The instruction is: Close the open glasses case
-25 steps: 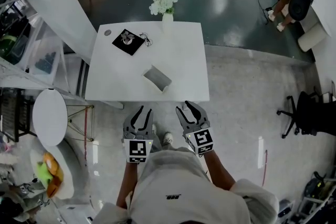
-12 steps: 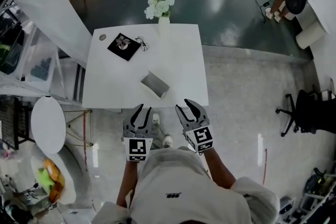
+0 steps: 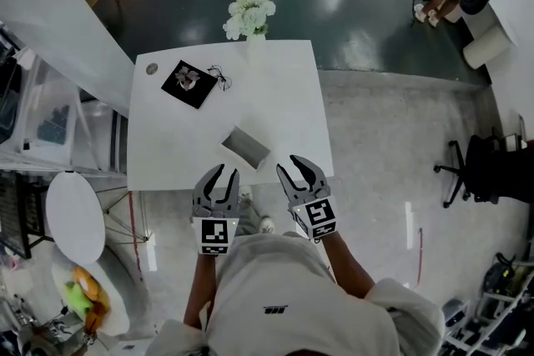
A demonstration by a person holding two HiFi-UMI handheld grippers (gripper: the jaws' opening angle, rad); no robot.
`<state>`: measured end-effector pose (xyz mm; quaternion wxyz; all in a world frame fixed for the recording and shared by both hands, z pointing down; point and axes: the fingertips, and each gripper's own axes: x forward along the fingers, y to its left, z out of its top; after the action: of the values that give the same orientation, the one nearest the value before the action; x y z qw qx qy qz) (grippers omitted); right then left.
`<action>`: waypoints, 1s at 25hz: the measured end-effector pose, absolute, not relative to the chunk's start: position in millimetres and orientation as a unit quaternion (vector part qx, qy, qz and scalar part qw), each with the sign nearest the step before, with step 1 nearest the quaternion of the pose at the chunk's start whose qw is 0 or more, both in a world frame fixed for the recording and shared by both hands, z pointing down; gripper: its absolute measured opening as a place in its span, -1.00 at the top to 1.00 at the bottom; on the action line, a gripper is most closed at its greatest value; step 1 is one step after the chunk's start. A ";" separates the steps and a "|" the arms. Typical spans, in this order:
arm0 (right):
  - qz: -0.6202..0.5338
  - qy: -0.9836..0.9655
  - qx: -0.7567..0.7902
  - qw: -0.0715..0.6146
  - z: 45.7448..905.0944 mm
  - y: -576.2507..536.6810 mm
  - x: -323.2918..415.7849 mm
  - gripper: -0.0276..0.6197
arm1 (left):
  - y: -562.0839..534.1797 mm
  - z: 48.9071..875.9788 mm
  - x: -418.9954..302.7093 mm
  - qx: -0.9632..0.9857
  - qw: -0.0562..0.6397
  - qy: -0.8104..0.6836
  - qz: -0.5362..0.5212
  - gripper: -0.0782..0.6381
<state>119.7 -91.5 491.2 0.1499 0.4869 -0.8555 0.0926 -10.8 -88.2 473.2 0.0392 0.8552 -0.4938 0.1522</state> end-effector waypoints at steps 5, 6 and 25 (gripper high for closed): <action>0.116 -0.847 0.496 0.155 507.1 -118.3 114.2 0.47 | -117.4 492.9 -13.4 0.866 0.053 -0.472 0.158 0.44; 0.122 -0.846 0.496 0.156 509.7 -123.3 112.6 0.47 | -122.8 496.6 -13.7 0.868 0.056 -0.468 0.159 0.44; 0.153 -0.815 0.508 0.234 597.1 -191.7 108.1 0.54 | -188.9 582.5 -0.5 0.905 0.124 -0.356 0.199 0.46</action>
<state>108.1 -191.7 597.1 0.2339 0.5082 -0.8145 0.1535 -0.5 -188.9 582.5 0.1240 0.9046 -0.3560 0.1988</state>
